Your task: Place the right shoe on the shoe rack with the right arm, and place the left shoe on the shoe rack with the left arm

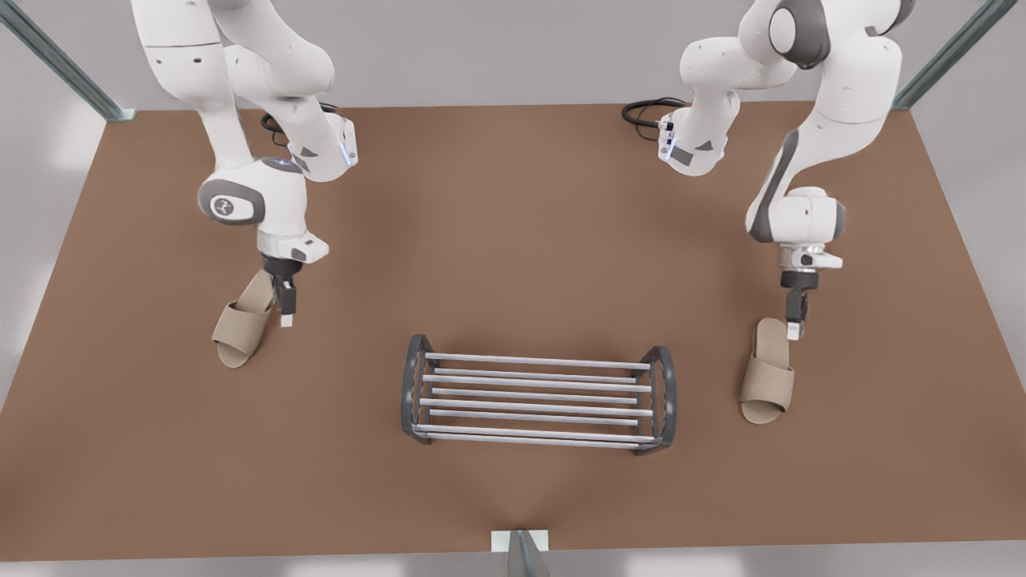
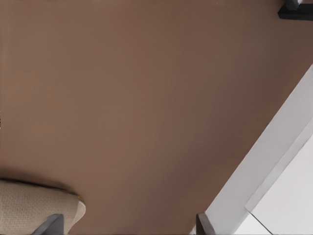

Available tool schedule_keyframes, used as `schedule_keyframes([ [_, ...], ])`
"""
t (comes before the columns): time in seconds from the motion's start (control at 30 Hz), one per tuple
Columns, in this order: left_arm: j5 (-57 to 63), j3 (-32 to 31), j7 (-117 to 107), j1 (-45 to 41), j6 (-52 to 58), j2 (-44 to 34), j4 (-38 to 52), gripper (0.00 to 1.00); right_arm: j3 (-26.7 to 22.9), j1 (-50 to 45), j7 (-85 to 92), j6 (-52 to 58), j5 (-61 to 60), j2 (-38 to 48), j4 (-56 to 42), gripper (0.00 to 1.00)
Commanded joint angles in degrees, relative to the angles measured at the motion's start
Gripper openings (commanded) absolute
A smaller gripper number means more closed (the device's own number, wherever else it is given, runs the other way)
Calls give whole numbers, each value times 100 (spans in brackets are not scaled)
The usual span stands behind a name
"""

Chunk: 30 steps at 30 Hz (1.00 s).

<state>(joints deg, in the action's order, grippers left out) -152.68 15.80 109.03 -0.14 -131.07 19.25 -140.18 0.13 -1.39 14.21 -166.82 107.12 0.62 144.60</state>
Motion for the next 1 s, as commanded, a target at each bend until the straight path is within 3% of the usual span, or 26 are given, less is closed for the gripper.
schedule_keyframes([
  [0.0, -227, -121, 1464, 5, 2, 9, 18, 100, -92, 1352, -4417, 335, 1461, -62, 60, 100],
  [0.13, -315, -218, 102, 5, -59, 96, 149, 100, -663, 1677, -6553, -517, 1488, -404, 34, 100],
  [0.27, -394, -473, -857, 5, -253, 246, 527, 100, -936, 2099, -7661, -1124, 1347, -545, -72, 100],
  [0.47, -394, -614, -1393, 14, -516, 589, 1107, 100, -945, 2108, -7679, -1458, 1478, -580, 25, 100],
  [0.6, -394, -675, -1551, 5, -534, 729, 1222, 100, -962, 2222, -7697, -1494, 2208, -519, 95, 100],
  [0.73, -403, -789, -1859, 5, -534, 870, 1371, 100, -945, 2134, -7741, -984, 2305, -571, 86, 100],
  [0.93, -394, -789, -2070, 14, -543, 1002, 1529, 100, -470, 1967, -7829, -545, 2613, -765, 69, 100],
  [0.97, -394, -789, -2078, 14, -586, 1037, 1608, 96, -339, 1967, -7872, -404, 2621, -861, 51, 100],
])
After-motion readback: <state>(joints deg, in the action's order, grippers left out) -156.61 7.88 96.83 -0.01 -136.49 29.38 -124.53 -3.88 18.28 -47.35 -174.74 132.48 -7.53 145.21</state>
